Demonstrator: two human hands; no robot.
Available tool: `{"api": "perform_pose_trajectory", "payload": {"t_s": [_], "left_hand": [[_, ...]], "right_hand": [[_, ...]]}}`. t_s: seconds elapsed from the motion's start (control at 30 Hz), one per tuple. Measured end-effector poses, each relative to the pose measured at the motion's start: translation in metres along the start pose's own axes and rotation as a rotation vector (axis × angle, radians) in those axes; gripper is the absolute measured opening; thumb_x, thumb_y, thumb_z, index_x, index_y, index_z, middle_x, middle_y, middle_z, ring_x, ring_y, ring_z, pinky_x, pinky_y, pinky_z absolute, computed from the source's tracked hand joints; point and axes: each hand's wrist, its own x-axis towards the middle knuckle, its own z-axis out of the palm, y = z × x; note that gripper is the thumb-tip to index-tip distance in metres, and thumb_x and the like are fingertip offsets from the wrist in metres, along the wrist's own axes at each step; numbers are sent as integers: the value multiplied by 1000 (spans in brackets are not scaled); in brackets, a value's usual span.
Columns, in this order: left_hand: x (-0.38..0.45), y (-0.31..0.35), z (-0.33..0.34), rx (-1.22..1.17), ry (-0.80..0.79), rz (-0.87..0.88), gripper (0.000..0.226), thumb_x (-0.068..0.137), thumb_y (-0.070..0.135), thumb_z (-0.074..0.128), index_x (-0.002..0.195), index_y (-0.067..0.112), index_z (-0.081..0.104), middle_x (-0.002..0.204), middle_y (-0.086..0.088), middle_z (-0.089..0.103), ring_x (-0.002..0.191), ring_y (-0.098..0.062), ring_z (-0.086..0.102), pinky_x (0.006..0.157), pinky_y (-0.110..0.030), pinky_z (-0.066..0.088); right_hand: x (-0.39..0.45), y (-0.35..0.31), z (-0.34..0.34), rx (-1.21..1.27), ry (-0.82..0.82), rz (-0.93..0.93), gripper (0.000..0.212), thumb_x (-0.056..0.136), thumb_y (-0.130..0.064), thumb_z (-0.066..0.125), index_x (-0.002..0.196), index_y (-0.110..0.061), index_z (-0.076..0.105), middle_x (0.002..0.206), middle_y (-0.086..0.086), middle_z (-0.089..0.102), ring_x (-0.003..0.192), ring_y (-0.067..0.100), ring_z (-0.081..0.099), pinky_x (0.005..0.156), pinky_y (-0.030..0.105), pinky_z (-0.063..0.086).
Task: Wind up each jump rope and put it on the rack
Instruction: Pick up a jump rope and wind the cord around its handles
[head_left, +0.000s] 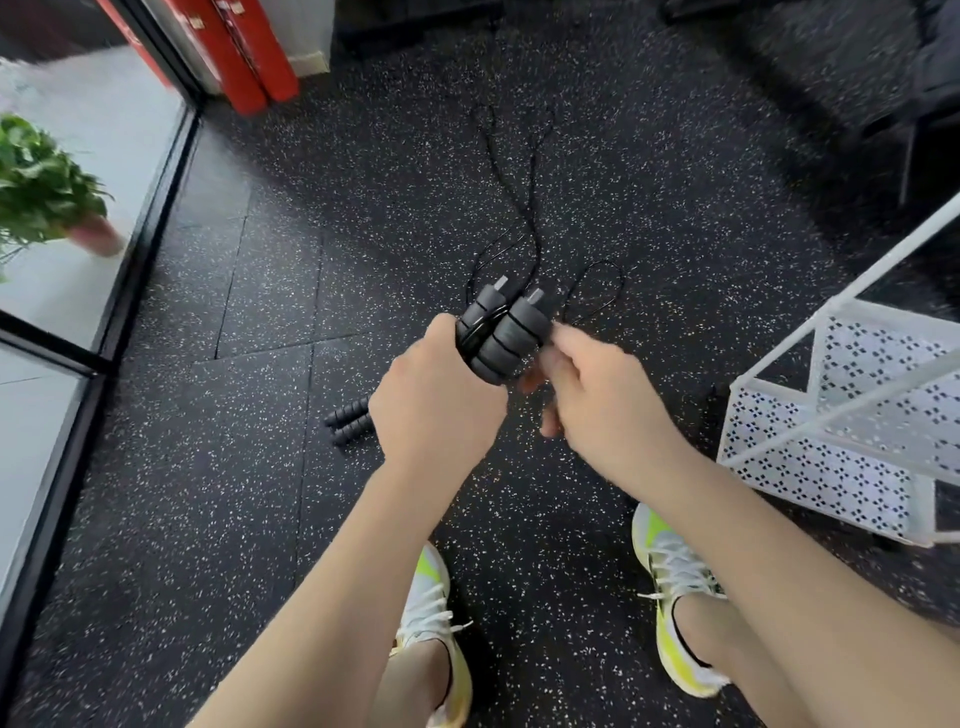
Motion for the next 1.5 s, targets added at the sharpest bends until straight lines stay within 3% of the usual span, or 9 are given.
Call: {"api": "perform_pose_trajectory", "payload": {"t_s": [0.1, 0.23, 0.37, 0.5, 0.87, 1.07, 1.27, 1.4, 1.5], "left_hand": [[2, -10, 6, 118, 50, 57, 23, 85, 26, 62, 91, 25, 40, 77, 8, 49, 70, -26, 45, 59, -35, 29], [1, -22, 9, 222, 86, 205, 27, 85, 21, 63, 91, 25, 37, 85, 3, 55, 75, -28, 48, 66, -36, 30], [-4, -29, 12, 324, 31, 394, 31, 79, 19, 69, 96, 28, 45, 90, 4, 61, 85, -28, 58, 70, -36, 27], [-15, -32, 23, 364, 28, 591, 31, 71, 23, 77, 93, 27, 56, 77, 8, 57, 75, -24, 57, 65, -34, 26], [-12, -34, 11, 179, 50, 828, 35, 68, 19, 77, 101, 24, 66, 77, 9, 58, 73, -24, 57, 67, -41, 46], [-12, -27, 3, -51, 42, 737, 40, 68, 23, 75, 106, 26, 64, 84, 10, 61, 81, -19, 54, 73, -35, 40], [-16, -11, -5, -184, 30, 466, 42, 70, 24, 80, 108, 31, 63, 88, 12, 65, 84, -18, 60, 72, -35, 45], [-18, 0, -5, -176, 43, 280, 33, 76, 35, 74, 107, 39, 62, 80, 19, 59, 74, -9, 48, 68, -28, 35], [-17, 2, -7, -131, 51, 184, 28, 80, 38, 68, 107, 39, 61, 79, 16, 60, 74, -14, 47, 67, -29, 35]], "right_hand": [[-11, -3, 10, -429, -105, -18, 22, 107, -31, 41, 95, -17, 53, 77, 5, 68, 61, 20, 63, 58, 37, 50], [-19, -15, 3, -696, -81, -166, 19, 105, -34, 45, 95, -19, 50, 84, 3, 60, 69, 25, 53, 60, 36, 39], [-20, -21, -20, -524, -160, -181, 8, 94, -37, 67, 95, -29, 67, 83, -5, 64, 66, 11, 58, 62, 33, 48], [-11, -19, -42, -319, -208, -122, 22, 68, -32, 90, 76, -31, 69, 70, -17, 65, 60, -2, 58, 55, 14, 42], [2, -3, -67, 1, -153, -213, 12, 70, -23, 89, 77, -30, 81, 83, -10, 75, 83, 7, 67, 78, 18, 48], [11, 8, -62, 323, -147, -200, 12, 77, -21, 77, 89, -19, 81, 87, -3, 79, 86, 6, 71, 80, 17, 51], [13, 8, -41, 478, -81, -163, 17, 93, -17, 64, 105, -15, 77, 102, 3, 78, 99, 19, 71, 86, 34, 58], [9, 3, -25, 378, -98, -97, 30, 103, 4, 45, 106, -10, 71, 79, 13, 73, 65, 21, 63, 53, 31, 52], [4, -3, -17, 286, -123, -35, 34, 107, -5, 36, 88, -16, 62, 60, 6, 67, 47, 14, 57, 51, 28, 48]]}}
